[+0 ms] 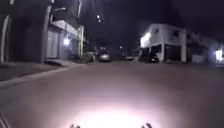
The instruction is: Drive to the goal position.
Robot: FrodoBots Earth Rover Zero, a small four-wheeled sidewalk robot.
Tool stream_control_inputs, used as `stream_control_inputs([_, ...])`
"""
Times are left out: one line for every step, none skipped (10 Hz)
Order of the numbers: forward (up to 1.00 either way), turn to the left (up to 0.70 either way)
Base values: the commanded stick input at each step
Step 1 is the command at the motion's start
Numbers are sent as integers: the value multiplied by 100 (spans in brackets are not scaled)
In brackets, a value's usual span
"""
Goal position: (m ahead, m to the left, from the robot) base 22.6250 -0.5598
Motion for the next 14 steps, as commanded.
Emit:
stream_control_inputs([100,0])
stream_control_inputs([100,0])
stream_control_inputs([100,0])
stream_control_inputs([100,0])
stream_control_inputs([100,0])
stream_control_inputs([100,0])
stream_control_inputs([100,0])
stream_control_inputs([100,0])
stream_control_inputs([100,0])
stream_control_inputs([100,0])
stream_control_inputs([100,0])
stream_control_inputs([100,0])
stream_control_inputs([100,0])
stream_control_inputs([100,0])
